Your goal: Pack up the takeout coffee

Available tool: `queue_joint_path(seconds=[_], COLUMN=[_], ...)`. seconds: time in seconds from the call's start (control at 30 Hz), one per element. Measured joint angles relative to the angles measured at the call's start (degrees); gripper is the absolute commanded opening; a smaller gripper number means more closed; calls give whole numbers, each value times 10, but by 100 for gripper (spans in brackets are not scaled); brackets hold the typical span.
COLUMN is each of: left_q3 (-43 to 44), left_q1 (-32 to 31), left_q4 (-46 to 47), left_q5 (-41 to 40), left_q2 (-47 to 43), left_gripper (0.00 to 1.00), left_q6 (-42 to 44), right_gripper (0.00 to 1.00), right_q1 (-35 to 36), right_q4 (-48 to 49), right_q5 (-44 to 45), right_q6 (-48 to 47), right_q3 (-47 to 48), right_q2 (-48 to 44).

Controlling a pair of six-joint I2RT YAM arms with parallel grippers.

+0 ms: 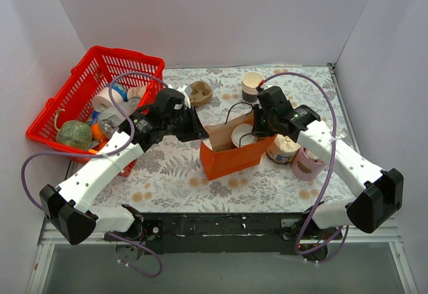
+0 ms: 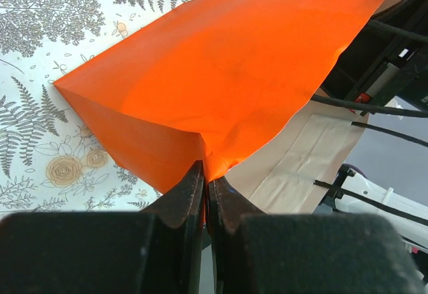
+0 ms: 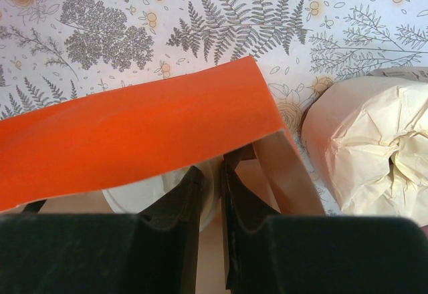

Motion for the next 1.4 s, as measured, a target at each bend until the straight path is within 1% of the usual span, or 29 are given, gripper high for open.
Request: queue_joint_path(seconds=[0.13,0.27,0.5,0.8,1.17,1.4], left_q3=[-4,-9,-14,-19,-30,-36], left_q1=[-5,-10,-11,-12,-12,-12], left_q4=[7,15,16,14,20,28], left_q5=[5,6,-14,-33,-35,-34], left_q2=[0,-2,-4,-12,-19,-24], left_gripper=[4,1,1,1,2,2], left_q6=[-2,-7,-40,-68,-77,-77], right_gripper=[6,6,7,7,7,7], right_q1=[2,13,64,88,96,86], right_q4=[0,0,0,-9,7,10], right_q5=[0,5,26,58,44,35], right_q6=[4,3,7,15,31,38], right_q3=[0,3,31,68,29,17], right_q2=[6,5,6,13,31,37])
